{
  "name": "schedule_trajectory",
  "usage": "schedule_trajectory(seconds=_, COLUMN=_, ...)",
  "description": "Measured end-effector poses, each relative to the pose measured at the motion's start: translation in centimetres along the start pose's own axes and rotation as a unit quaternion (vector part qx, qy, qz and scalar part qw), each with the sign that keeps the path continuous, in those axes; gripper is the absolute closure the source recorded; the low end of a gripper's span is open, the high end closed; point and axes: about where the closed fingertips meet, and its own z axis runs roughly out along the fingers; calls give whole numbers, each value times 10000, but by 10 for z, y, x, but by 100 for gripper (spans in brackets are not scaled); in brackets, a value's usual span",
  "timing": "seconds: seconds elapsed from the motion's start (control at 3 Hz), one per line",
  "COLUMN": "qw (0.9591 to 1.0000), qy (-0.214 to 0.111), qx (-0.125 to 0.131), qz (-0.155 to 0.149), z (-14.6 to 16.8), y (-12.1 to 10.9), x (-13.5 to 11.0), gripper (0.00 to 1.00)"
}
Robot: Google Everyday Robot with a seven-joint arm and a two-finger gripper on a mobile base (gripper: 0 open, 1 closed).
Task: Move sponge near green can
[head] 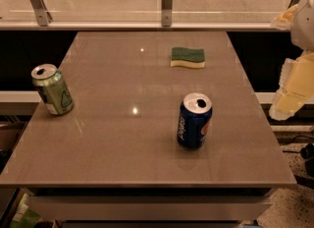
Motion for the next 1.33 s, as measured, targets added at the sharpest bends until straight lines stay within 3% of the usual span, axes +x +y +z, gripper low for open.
schedule_trajectory(seconds=0.67, qw=9999, qy=-98, qx=20, qz=7, z=-1, y=-7, x=-1, gripper=0)
schedule_trajectory(seconds=1.0, qw=9995, qy=-301, qx=75, qz=7, z=-3, y=-24, x=-6, gripper=0)
schedule_trajectory(seconds=1.33, qw=9973, qy=-711, qx=135, qz=75, z=-2, y=-42, x=-8, gripper=0)
